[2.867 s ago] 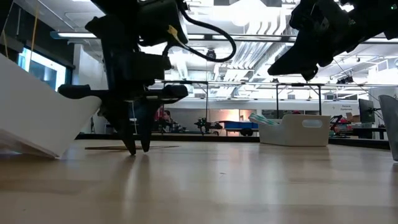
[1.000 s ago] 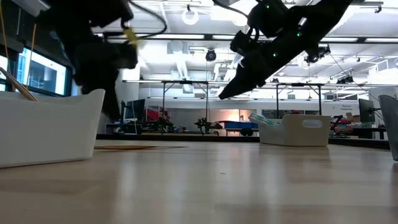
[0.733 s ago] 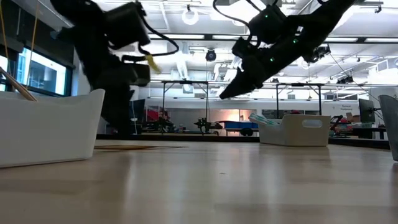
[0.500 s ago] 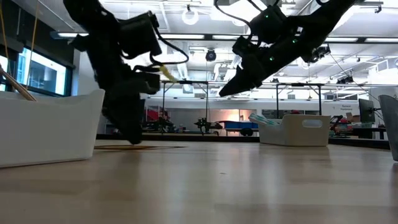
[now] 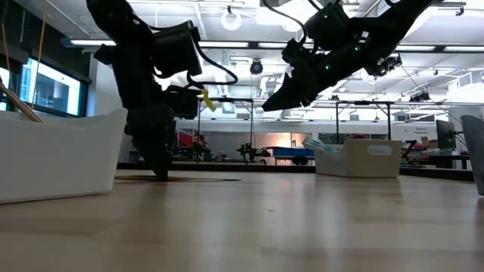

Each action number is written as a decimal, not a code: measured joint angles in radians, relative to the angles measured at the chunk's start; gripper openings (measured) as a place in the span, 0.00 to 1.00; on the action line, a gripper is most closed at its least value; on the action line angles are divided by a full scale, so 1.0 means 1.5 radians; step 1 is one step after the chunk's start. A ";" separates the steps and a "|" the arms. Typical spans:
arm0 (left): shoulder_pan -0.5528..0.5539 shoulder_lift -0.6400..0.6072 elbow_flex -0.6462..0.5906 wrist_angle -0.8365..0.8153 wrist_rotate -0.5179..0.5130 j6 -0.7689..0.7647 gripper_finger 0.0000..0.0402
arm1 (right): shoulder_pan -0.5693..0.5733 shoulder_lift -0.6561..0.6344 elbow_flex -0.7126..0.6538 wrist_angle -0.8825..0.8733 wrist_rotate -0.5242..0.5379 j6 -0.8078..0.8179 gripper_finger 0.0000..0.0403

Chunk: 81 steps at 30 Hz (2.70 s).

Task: Sort silverware by color (type)
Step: Put the gold table knife into the white bin

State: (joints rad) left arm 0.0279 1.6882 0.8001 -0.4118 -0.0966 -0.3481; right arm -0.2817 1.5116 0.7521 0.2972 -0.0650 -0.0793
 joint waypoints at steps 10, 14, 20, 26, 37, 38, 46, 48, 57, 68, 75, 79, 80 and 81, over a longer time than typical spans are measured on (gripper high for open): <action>0.018 -0.011 0.038 -0.056 0.042 0.085 0.01 | 0.013 0.002 -0.001 0.015 0.019 0.046 0.21; 0.021 -0.023 0.083 -0.120 0.042 0.103 0.01 | 0.010 0.002 -0.001 0.016 0.025 0.050 0.21; 0.021 -0.039 0.128 -0.180 0.046 0.106 0.01 | 0.011 0.002 -0.001 0.012 0.023 0.041 0.21; 0.022 -0.070 0.180 -0.253 0.057 0.096 0.01 | 0.011 0.002 -0.001 0.002 0.021 0.036 0.21; 0.037 -0.006 0.184 -0.201 0.060 0.118 0.16 | 0.011 0.003 -0.001 -0.008 0.020 0.035 0.21; 0.041 0.002 0.184 -0.190 0.069 0.129 0.19 | 0.011 0.003 -0.001 -0.011 0.020 0.035 0.21; 0.042 0.065 0.184 -0.163 0.081 0.264 0.33 | 0.011 0.003 -0.001 -0.018 0.020 0.030 0.21; 0.035 0.078 0.184 -0.161 0.081 0.299 0.33 | 0.011 0.003 -0.001 -0.018 0.020 0.030 0.21; 0.028 0.109 0.188 -0.163 0.076 0.364 0.23 | 0.011 0.003 -0.001 -0.020 0.020 0.024 0.21; 0.051 0.113 0.186 -0.162 0.088 0.405 0.02 | 0.011 0.003 -0.001 -0.020 0.021 0.024 0.21; 0.047 0.096 0.190 -0.171 0.072 0.409 0.01 | 0.011 0.003 -0.001 -0.020 0.021 0.024 0.21; 0.056 0.079 0.204 -0.187 0.081 0.383 0.00 | 0.011 0.003 -0.001 -0.020 0.021 0.023 0.21; 0.058 0.076 0.207 -0.197 0.085 0.378 0.00 | 0.011 0.003 -0.001 -0.020 0.021 0.023 0.21; 0.059 0.074 0.209 -0.210 0.088 0.373 0.00 | 0.011 0.003 -0.001 -0.020 0.021 0.024 0.21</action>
State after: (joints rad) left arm 0.1167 1.7999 1.1138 -0.7261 0.0348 0.2114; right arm -0.2657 1.5158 0.7509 0.2668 -0.0341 -0.0436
